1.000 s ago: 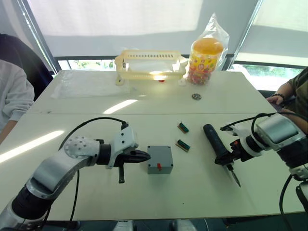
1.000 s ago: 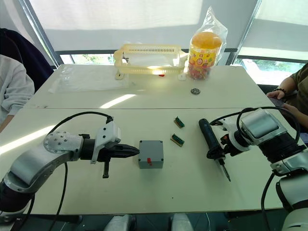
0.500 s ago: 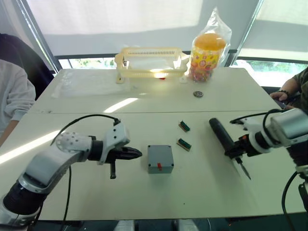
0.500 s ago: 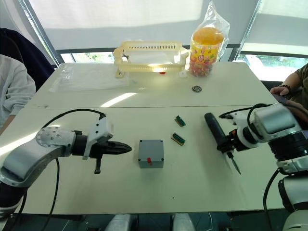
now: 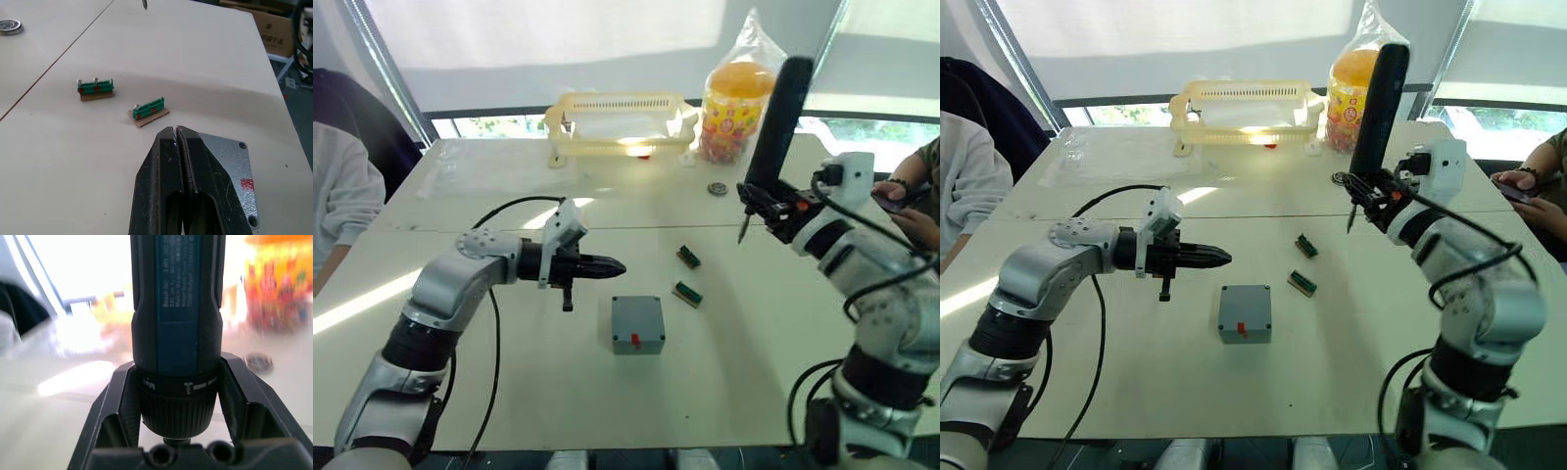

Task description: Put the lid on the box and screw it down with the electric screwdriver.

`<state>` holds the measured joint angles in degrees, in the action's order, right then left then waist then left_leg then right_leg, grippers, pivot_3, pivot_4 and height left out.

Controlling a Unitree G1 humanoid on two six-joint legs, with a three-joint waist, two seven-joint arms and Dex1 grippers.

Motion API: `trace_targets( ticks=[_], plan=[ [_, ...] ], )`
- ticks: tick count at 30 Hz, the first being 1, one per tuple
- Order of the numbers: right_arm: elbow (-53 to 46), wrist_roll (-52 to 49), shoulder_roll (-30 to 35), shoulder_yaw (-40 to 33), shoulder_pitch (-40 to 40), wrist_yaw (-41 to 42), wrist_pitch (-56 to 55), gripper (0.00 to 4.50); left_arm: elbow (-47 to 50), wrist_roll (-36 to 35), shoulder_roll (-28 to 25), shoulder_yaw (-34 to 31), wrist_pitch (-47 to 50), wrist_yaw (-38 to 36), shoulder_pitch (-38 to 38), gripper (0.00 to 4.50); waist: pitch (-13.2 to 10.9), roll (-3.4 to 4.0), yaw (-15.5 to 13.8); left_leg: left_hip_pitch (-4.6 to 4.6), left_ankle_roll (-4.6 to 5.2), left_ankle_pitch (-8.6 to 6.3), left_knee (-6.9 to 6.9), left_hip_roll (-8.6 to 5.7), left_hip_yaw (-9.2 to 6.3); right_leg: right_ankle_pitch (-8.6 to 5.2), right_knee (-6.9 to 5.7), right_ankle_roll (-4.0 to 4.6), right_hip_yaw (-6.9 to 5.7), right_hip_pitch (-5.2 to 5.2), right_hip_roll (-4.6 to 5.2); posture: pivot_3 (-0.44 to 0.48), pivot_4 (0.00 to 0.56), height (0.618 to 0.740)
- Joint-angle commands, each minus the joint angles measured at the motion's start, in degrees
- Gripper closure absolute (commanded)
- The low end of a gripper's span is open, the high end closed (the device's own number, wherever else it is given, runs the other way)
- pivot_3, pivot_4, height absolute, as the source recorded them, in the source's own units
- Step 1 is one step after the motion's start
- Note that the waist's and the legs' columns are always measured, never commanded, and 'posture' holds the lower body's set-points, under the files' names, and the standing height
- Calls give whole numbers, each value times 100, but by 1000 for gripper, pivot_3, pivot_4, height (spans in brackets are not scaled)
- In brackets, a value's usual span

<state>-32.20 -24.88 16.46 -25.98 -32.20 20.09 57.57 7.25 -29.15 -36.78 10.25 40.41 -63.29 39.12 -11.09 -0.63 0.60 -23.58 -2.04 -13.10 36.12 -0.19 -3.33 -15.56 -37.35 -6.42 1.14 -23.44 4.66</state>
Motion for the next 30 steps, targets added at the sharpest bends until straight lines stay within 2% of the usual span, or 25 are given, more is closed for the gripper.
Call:
trace_targets(
  ticks=[1, 3, 5, 9, 14, 23, 30],
  plan=[
    [-782, -294, -379, 175, 369, -63, -863, 2737, 234, 45, 22, 31, -72, -18, 37, 4243, 0, 0, 24, 0, 0, 0, 2, 0, 2, 1, 0, -1, 2, 1, 1, 0, 150, 740],
    [-947, -324, -736, 451, 837, -91, -1319, 2737, 498, 54, -24, 133, 6, -52, -78, 3594, 1, -2, 35, 2, 0, 0, 0, -1, 3, 3, 0, -4, 5, 1, 1, 0, 150, 740],
    [-1021, -421, -1039, 672, 1179, -149, -1645, 2737, 663, 174, -10, 219, -79, 16, -212, 2697, 2, 0, 50, 7, 0, 0, -3, 0, 1, 3, -4, -4, 5, 1, -1, 0, 150, 740],
    [-1083, -71, -1073, 1439, 1790, -131, -2209, 2737, 1001, 150, 51, 301, -2, 107, -533, 2697, 2, 5, 65, 13, 0, 0, -5, 2, 3, 2, -9, -3, 10, 0, -4, 0, 150, 740],
    [-1030, -36, -1055, 1936, 2058, -184, -2525, 2737, 1110, 419, 18, 480, -171, 214, -856, 2697, 2, 5, 49, 14, 0, 0, -3, 2, 1, 2, -10, -2, 9, 1, -5, 0, 150, 740],
    [-880, -60, -830, 2472, 2213, -44, -2792, 2737, 913, 970, -100, 790, -570, 203, -1097, 2697, 3, 4, 34, 14, 0, 0, -1, 2, 0, 2, -8, -2, 7, 4, -4, 0, 150, 740],
    [-696, 18, -675, 2680, 2344, 46, -3039, 2737, 920, 1047, -83, 848, -590, 182, -1184, 2697, 4, 2, 36, 16, 0, 0, -1, 2, -1, 2, -8, -1, 6, 7, -4, 0, 150, 740]
  ],
)
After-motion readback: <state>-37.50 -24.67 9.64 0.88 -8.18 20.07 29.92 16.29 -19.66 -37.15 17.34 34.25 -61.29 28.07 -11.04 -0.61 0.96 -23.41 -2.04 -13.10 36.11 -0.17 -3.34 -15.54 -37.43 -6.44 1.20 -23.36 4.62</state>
